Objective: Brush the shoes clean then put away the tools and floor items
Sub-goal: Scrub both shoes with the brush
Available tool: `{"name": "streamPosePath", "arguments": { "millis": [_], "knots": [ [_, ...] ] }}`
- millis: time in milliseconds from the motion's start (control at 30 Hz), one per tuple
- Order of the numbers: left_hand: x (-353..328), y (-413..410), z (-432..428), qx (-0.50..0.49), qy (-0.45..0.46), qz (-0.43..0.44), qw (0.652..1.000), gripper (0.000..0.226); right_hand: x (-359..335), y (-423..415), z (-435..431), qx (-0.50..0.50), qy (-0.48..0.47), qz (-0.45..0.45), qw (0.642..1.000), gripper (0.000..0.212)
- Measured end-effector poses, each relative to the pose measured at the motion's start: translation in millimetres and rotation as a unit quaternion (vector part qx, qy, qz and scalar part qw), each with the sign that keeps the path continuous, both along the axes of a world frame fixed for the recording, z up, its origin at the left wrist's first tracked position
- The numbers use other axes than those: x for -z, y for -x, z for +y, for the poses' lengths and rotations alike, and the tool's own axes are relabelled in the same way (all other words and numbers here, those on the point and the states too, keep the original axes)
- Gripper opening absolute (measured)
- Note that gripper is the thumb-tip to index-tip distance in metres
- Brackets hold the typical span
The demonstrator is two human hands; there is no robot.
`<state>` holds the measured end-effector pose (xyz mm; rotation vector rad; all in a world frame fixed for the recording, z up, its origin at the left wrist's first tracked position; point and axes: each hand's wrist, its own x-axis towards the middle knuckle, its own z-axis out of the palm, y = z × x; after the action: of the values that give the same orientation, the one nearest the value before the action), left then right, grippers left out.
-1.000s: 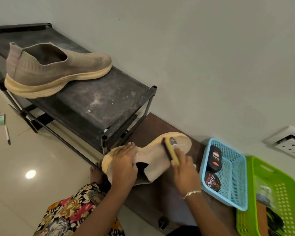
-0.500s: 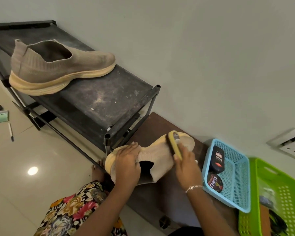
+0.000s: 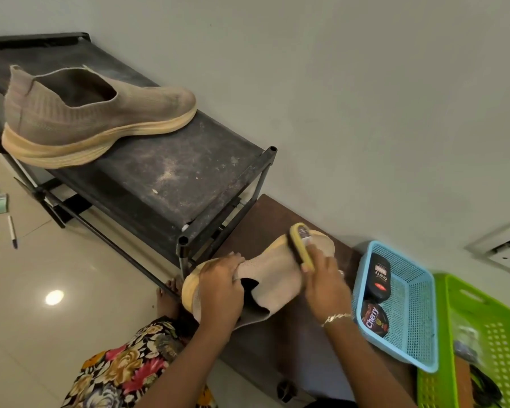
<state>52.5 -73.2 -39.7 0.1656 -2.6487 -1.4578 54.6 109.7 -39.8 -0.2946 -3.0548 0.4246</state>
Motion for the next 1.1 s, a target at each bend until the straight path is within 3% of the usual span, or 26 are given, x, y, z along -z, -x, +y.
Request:
{"name": "streamPosePath", "arguments": {
  "millis": [67,133,233,333,400,500,633,800,900,1000,1100],
  "knots": [
    [-0.7,-1.0,1.5,-0.015,-0.014,-0.007,1.0,0.044,-9.1,22.8,23.3,0.124,0.041,-0.014,0.991,0.047],
    [-1.4,-1.0,3.2,-0.036,-0.017,-0.009,0.999,0.044,-14.9,26.8,16.2,0.152,0.055,-0.012,0.987,0.046],
    [-2.1,0.7,4.2,-0.06,-0.024,-0.012,0.998,0.041,-16.1,-2.0,-33.2,0.023,0.057,-0.034,0.998,0.05],
    [0.3,2.1,1.9,-0.073,-0.042,-0.018,0.996,0.025,-20.2,-42.5,-77.5,-0.144,0.109,-0.048,0.982,0.07],
    [-1.2,1.1,-1.2,-0.084,-0.062,-0.035,0.994,0.029,-20.3,-34.1,-65.5,-0.142,0.062,-0.041,0.987,0.069],
    [-5.8,-2.2,-1.8,-0.074,-0.082,-0.045,0.993,0.046,-12.9,9.4,-8.5,-0.033,-0.009,-0.048,0.998,0.048],
    [-7.5,-1.7,0.7,-0.082,-0.105,-0.043,0.99,0.044,-7.1,40.8,34.1,0.129,0.079,-0.018,0.988,0.042],
    [-1.2,3.0,-2.3,-0.113,-0.1,-0.095,0.984,0.035,15.4,-15.5,-22.5,0.043,0.179,-0.024,0.983,0.049],
    [0.8,2.0,-5.7,-0.119,-0.122,-0.128,0.977,0.025,14.1,-64.8,-60.5,-0.011,0.269,-0.048,0.962,0.038],
    [8.0,-5.0,-4.3,-0.151,-0.215,-0.21,0.942,0.022,-9.0,-95.7,-64.7,0.029,0.38,-0.01,0.924,0.041],
    [15.5,-17.2,2.7,-0.167,-0.335,-0.261,0.89,0.026,-26.1,-115.8,-52.9,0.063,0.418,0.084,0.902,0.046]
  ]
}}
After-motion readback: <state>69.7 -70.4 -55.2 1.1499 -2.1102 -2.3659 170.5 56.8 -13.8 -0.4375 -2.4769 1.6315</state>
